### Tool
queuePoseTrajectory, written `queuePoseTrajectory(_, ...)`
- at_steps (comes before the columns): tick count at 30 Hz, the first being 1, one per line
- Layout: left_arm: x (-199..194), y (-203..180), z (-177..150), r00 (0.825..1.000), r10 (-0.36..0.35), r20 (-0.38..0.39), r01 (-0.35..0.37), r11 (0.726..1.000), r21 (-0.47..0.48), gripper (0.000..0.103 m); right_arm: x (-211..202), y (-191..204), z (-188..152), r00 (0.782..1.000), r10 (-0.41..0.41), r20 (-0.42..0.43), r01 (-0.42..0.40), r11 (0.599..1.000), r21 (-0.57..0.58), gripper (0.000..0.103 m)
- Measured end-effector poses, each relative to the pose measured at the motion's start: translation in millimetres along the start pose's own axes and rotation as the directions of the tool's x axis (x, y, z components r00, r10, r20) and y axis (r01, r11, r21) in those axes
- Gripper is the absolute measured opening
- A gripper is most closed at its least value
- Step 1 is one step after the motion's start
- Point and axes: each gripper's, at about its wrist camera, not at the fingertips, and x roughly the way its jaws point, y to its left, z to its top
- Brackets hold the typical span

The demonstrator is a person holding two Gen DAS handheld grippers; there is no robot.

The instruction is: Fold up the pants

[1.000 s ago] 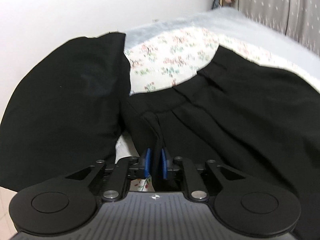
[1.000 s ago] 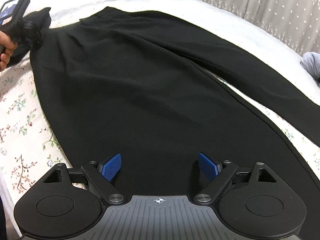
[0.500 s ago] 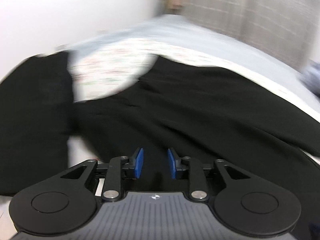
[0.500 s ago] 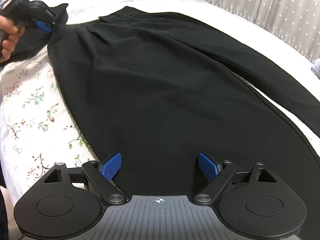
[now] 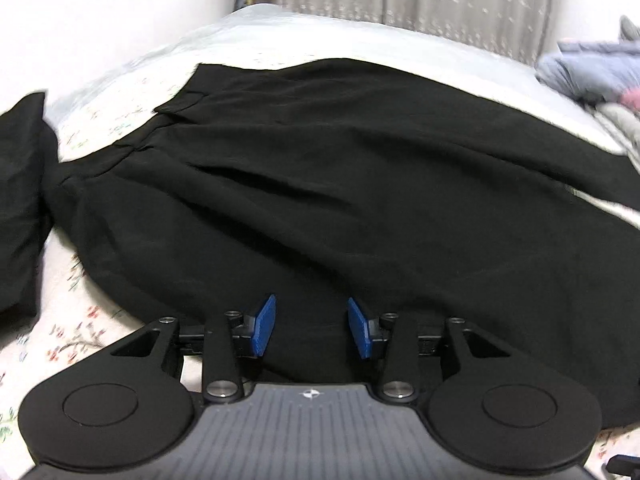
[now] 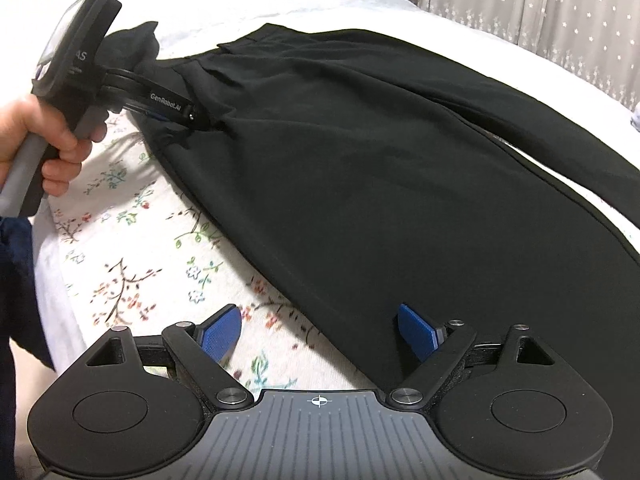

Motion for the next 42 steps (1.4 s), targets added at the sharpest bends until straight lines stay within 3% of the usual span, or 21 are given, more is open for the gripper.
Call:
queuePoseTrajectory(3, -7, 22, 3, 0.999, -0.038, 0.022, 0.04, 0.996, -0.078, 0.057, -11, -6, 0, 0.999, 0.016, 0.033, -0.018, 0.999, 0.05, 0.085)
queuePoseTrajectory(6, -2, 24, 0, 0.999, -0.03, -0.016, 0.029, 0.998, -0.057, 0.057, -21, -15, 3, 0.995, 0.009, 0.095, -0.019, 0.995, 0.1, 0.084)
queuePoseTrajectory(8, 2, 18, -5, 0.999, -0.011, -0.035, 0.01, 1.0, -0.025, 0.058, -21, -18, 6, 0.993, 0.03, 0.111, -0.045, 0.99, 0.137, 0.076)
queuePoseTrajectory(10, 1, 12, -4, 0.999, 0.015, -0.038, -0.013, 0.999, 0.032, 0.057, -9, -21, 8, 0.995, 0.06, 0.074, -0.072, 0.982, 0.174, 0.057)
queuePoseTrajectory(15, -7, 25, -1, 0.999, -0.007, -0.049, 0.005, 0.999, -0.045, 0.055, 0, -17, 17, 0.998, 0.066, 0.002, -0.065, 0.986, 0.152, 0.055)
queuePoseTrajectory(17, -14, 29, 4, 1.0, -0.024, -0.017, 0.022, 0.994, -0.107, 0.055, -6, -28, 19, 0.997, 0.078, 0.028, -0.082, 0.979, 0.187, 0.053)
queuePoseTrajectory(21, -20, 34, 18, 0.999, -0.029, 0.034, 0.034, 0.988, -0.151, 0.055, -18, -59, 22, 0.997, 0.014, 0.074, -0.035, 0.959, 0.281, 0.057)
queuePoseTrajectory(26, -2, 31, 28, 0.998, -0.058, -0.014, 0.054, 0.977, -0.204, 0.055, -13, -92, 23, 0.997, -0.037, 0.061, 0.009, 0.913, 0.408, 0.057)
queuePoseTrajectory(29, 3, 21, 29, 0.999, -0.049, -0.02, 0.045, 0.985, -0.169, 0.056, -3, -95, 27, 0.997, -0.076, 0.016, 0.064, 0.916, 0.396, 0.057)
queuePoseTrajectory(32, 18, 10, 24, 0.996, -0.033, -0.077, 0.025, 0.993, -0.114, 0.056, 7, -106, 28, 0.995, -0.103, -0.017, 0.101, 0.906, 0.41, 0.057)
queuePoseTrajectory(35, 21, 4, 19, 0.998, 0.009, -0.064, -0.011, 0.999, -0.038, 0.057, 9, -119, 21, 0.991, -0.134, -0.027, 0.133, 0.903, 0.409, 0.057)
queuePoseTrajectory(42, 13, 15, 7, 0.998, 0.008, -0.063, -0.009, 1.0, -0.014, 0.058, 3, -155, 5, 0.973, -0.228, -0.032, 0.22, 0.881, 0.418, 0.056)
